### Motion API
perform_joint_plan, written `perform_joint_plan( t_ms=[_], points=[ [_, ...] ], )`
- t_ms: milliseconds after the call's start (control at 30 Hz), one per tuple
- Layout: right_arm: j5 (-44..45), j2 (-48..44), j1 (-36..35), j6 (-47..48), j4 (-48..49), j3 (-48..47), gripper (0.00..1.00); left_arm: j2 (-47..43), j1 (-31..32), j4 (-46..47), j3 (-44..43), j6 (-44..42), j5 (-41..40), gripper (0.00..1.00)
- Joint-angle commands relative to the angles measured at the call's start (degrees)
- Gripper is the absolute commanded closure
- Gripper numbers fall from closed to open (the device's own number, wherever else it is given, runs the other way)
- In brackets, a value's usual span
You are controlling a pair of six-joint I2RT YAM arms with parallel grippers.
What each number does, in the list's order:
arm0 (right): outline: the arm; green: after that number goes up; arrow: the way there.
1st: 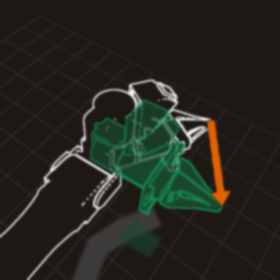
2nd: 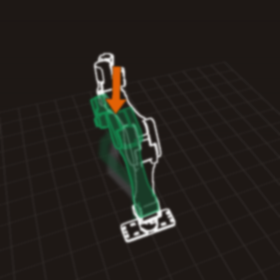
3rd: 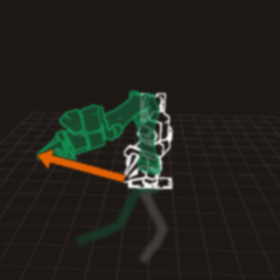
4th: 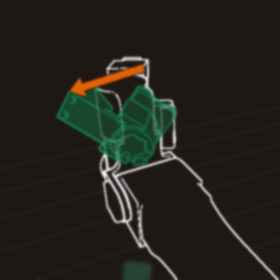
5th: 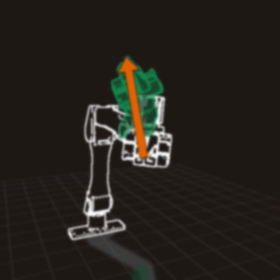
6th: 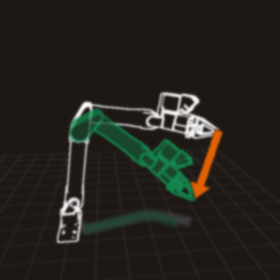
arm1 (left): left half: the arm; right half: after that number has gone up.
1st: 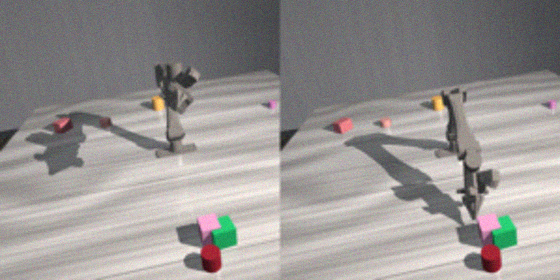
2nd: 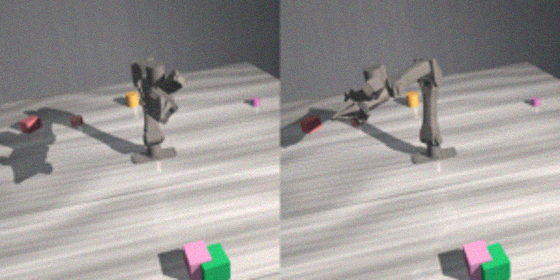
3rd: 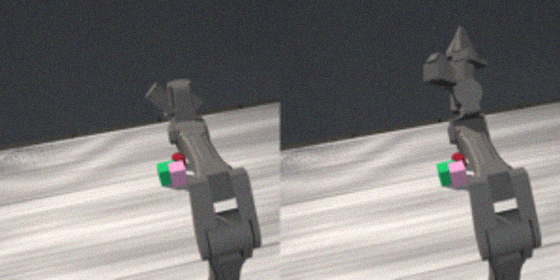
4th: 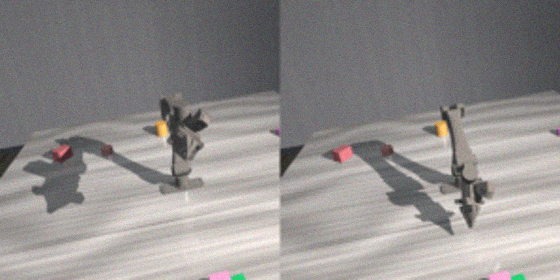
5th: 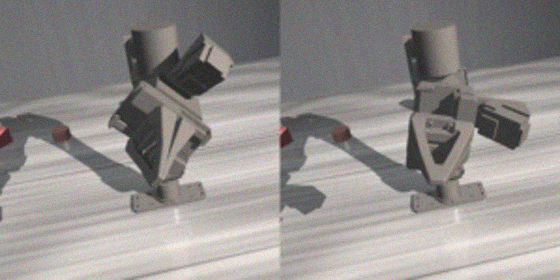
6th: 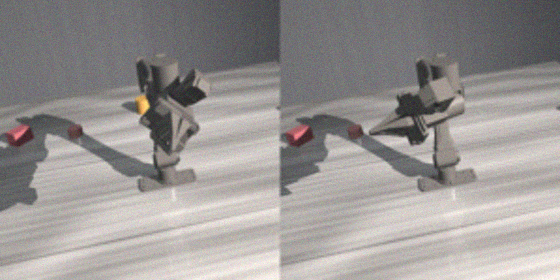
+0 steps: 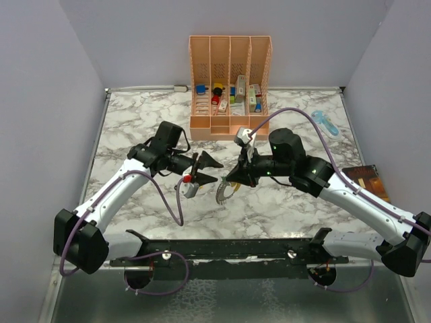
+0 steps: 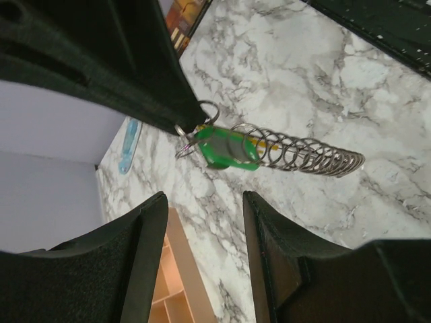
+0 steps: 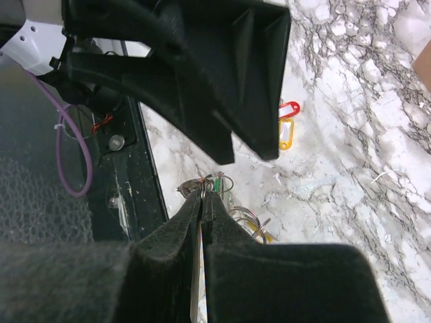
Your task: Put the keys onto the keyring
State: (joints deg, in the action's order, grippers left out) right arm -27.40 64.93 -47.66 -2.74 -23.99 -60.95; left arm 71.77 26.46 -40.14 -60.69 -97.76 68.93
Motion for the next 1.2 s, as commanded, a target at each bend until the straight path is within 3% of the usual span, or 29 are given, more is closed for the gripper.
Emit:
perform_joint_plan(
  t_ms=[0, 133, 233, 667, 1067, 1167],
  points=[
    [-2.01, 0.81, -0.15, 0.37, 1.48, -0.37, 0.99, -2.50, 2.72, 2.58, 2.03, 4.36, 0.38, 0.50],
    [-2.25, 1.26, -0.15, 0.13, 1.60, -0.15, 0.99, -4.82, 5.06, 15.50, 6.32, 13.94, -2.60, 0.51],
    [-2.01, 1.01, -0.11, 0.11, 1.54, 0.12, 0.99, -5.68, 5.54, 20.10, 7.23, 18.53, -3.82, 0.51],
    [0.60, 0.57, -0.15, -0.64, 1.84, 0.48, 0.99, -7.12, 5.57, 18.74, 8.16, 17.85, -2.12, 0.61],
    [4.24, -0.68, -0.11, -2.16, 3.50, 1.18, 0.99, -7.54, 5.60, 17.97, 8.56, 17.95, -1.85, 0.85],
    [4.75, -0.77, -0.15, -2.35, 3.88, 1.33, 0.99, -7.36, 5.59, 18.06, 8.43, 18.08, -1.93, 0.87]
  ],
)
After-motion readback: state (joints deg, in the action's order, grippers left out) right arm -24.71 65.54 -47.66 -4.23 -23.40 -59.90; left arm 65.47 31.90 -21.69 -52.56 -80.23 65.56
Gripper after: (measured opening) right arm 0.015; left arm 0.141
